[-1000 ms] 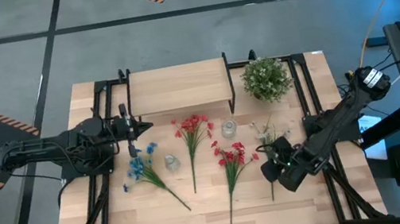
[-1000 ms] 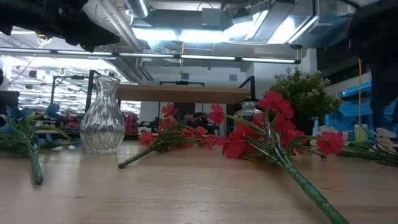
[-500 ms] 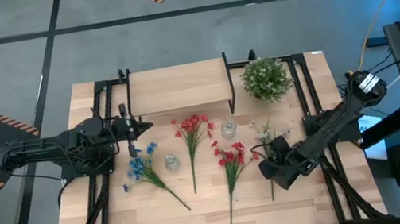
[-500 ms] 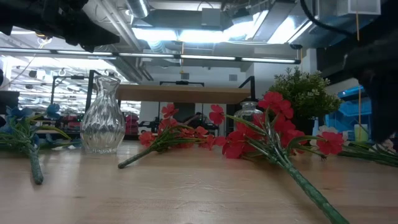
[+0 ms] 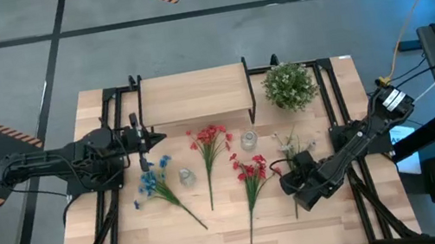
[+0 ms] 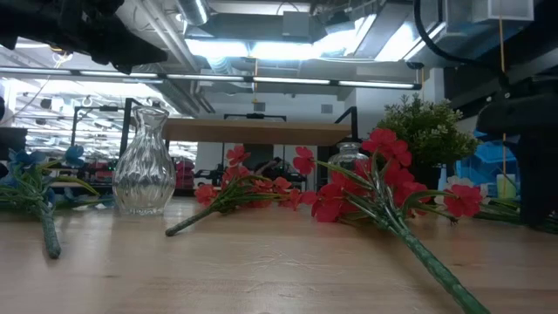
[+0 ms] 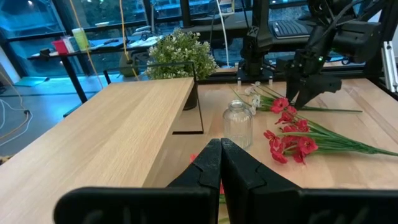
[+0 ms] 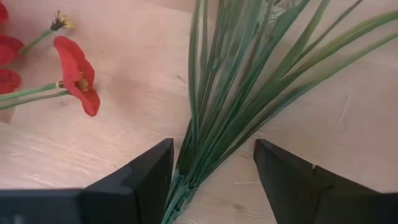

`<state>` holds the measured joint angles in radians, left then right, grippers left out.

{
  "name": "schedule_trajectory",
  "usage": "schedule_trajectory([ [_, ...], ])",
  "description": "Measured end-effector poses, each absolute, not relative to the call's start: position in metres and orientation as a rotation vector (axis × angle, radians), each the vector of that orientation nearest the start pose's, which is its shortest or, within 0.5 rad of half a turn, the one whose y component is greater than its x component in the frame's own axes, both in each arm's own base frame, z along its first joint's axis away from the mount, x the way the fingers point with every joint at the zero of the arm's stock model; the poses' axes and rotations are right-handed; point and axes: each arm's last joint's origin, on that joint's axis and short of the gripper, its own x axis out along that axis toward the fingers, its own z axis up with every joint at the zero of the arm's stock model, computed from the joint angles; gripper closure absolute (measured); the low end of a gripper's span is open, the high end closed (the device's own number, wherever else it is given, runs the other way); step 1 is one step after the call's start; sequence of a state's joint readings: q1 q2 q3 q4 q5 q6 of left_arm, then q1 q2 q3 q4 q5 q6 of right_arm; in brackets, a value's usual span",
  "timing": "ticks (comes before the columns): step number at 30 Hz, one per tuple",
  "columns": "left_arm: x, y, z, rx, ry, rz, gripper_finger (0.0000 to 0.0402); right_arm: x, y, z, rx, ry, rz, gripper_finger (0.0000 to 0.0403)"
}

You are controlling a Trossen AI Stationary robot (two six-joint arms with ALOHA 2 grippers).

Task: Pick and place flowers into a vace then onto a shelf
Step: Put the white flowers into the right transparent vase

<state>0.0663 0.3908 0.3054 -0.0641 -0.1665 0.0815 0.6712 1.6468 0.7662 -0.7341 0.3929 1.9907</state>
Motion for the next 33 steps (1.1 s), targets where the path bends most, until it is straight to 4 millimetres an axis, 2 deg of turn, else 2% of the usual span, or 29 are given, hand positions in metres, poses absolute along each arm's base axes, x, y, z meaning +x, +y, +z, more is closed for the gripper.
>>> schedule_trajectory([
  [5,0.1198,0.0128,0.2285,0.089,0.160,0.226,0.0398,0.1931,0.1391,0.1211,0.858,0.928,-1.071,0.0204],
  [26,0.1195,0.0128,0.2263,0.090,0.183,0.225,0.0398,0.1916,0.1362,0.1204,0.842,0.894,-1.104,0.0386],
  [33,0.1194,0.0128,0.2264,0.090,0.183,0.225,0.0398,0.1930,0.1379,0.1235,0.837,0.804,-1.093,0.0397],
])
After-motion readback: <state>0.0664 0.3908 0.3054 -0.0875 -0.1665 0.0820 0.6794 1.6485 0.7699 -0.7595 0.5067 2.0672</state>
